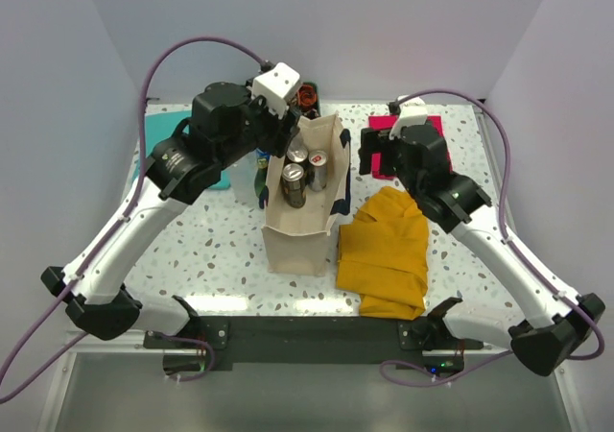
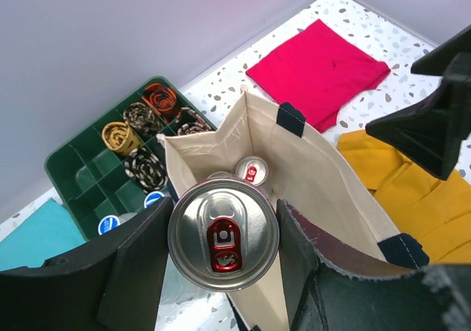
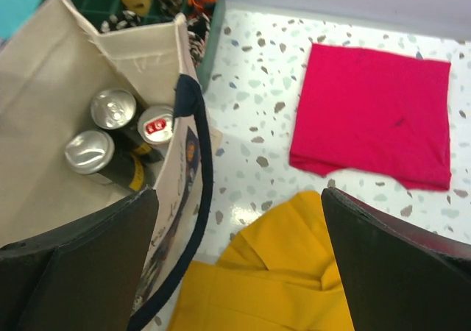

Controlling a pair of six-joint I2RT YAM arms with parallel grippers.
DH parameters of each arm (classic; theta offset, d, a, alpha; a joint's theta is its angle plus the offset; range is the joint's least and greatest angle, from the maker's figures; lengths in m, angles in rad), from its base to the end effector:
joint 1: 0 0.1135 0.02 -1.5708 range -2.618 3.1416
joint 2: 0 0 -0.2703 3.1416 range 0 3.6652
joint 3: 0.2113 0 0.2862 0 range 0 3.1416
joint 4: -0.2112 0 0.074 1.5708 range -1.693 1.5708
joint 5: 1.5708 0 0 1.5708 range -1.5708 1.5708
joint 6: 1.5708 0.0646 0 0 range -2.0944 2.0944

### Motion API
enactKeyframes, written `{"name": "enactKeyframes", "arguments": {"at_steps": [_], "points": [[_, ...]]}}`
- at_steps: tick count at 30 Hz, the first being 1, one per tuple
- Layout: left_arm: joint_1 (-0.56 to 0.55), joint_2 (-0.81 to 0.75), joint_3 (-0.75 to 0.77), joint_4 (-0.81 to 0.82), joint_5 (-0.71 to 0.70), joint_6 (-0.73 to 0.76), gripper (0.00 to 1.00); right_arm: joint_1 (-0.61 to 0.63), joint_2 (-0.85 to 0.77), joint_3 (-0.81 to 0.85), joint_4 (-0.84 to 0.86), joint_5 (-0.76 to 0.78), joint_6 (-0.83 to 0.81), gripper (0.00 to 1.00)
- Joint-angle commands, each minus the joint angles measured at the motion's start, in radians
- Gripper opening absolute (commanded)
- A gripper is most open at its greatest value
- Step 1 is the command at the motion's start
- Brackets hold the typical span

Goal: Take the beverage out of the canvas bag
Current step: Take out the drink from the canvas bag, then place the drink at the center of the board.

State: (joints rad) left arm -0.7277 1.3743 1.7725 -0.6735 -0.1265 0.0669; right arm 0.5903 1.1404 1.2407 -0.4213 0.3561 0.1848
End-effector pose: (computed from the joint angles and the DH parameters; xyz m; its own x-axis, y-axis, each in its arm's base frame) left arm 0.2554 -0.2166 0.5049 -0.1644 0.2353 -0.9579 0.5815 0.8076 0.0985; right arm 0.2678 0.1523 0.4045 -0.3029 0.0043 -0.9530 -0.1945 0.9787 0.0663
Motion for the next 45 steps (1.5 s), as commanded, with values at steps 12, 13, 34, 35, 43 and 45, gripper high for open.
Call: {"name": "enactKeyframes", "arguments": {"at_steps": [12, 13, 34, 35, 43, 45], "points": [[-0.001, -0.083, 0.160, -0.107, -0.223, -0.041, 0.00, -0.090, 0.036, 0.059, -0.077, 0.055, 0.091, 0.96], [-0.001, -0.090, 0.159, -0.116, -0.234, -0.053, 0.00, -0.092, 0.036, 0.055, -0.073, 0.050, 0.091, 0.96], [0.001, -0.169, -0.159, -0.190, -0.335, -0.228, 0.00, -0.095, -0.001, 0.036, -0.011, -0.006, 0.071, 0.98], [0.001, -0.167, -0.192, -0.184, -0.343, -0.230, 0.00, -0.096, -0.004, 0.034, -0.011, -0.003, 0.071, 0.98], [0.004, -0.182, -0.392, -0.005, -0.366, -0.236, 0.00, -0.095, -0.002, 0.039, -0.007, -0.019, 0.073, 0.97], [0.007, -0.182, -0.436, 0.026, -0.363, -0.242, 0.00, -0.095, -0.004, 0.037, -0.007, -0.014, 0.071, 0.97]]}}
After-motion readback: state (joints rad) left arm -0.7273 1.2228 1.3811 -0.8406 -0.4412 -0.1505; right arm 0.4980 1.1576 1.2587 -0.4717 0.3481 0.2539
